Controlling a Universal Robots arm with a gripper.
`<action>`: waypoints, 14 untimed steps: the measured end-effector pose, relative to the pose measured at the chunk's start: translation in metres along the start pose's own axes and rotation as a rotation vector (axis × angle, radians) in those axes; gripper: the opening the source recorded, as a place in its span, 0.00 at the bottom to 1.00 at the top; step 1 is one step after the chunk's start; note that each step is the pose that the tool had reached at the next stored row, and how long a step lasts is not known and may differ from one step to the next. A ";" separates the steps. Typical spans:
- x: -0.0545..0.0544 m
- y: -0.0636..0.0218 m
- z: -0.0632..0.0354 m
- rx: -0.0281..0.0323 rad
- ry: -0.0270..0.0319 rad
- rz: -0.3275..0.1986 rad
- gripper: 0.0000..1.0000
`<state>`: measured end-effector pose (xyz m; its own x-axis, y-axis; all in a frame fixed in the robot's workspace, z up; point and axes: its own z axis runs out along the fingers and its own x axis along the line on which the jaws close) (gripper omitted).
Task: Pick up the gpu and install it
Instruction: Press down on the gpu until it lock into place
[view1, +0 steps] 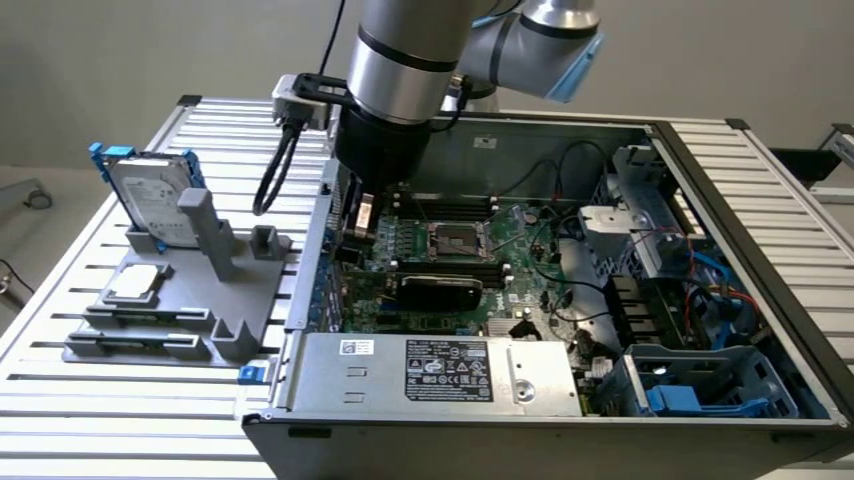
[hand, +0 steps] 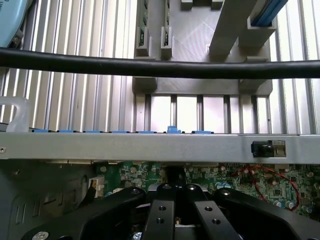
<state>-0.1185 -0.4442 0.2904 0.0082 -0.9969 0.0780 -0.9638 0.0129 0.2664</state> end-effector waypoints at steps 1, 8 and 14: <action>0.000 0.0001 -0.0003 -0.0007 0.0011 0.000 0.11; 0.000 0.0010 -0.0031 -0.0053 0.0061 0.002 0.11; 0.000 0.0010 -0.0034 -0.0087 0.0073 0.003 0.11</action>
<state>-0.1185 -0.4439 0.2939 0.0070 -0.9963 0.0859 -0.9614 0.0169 0.2745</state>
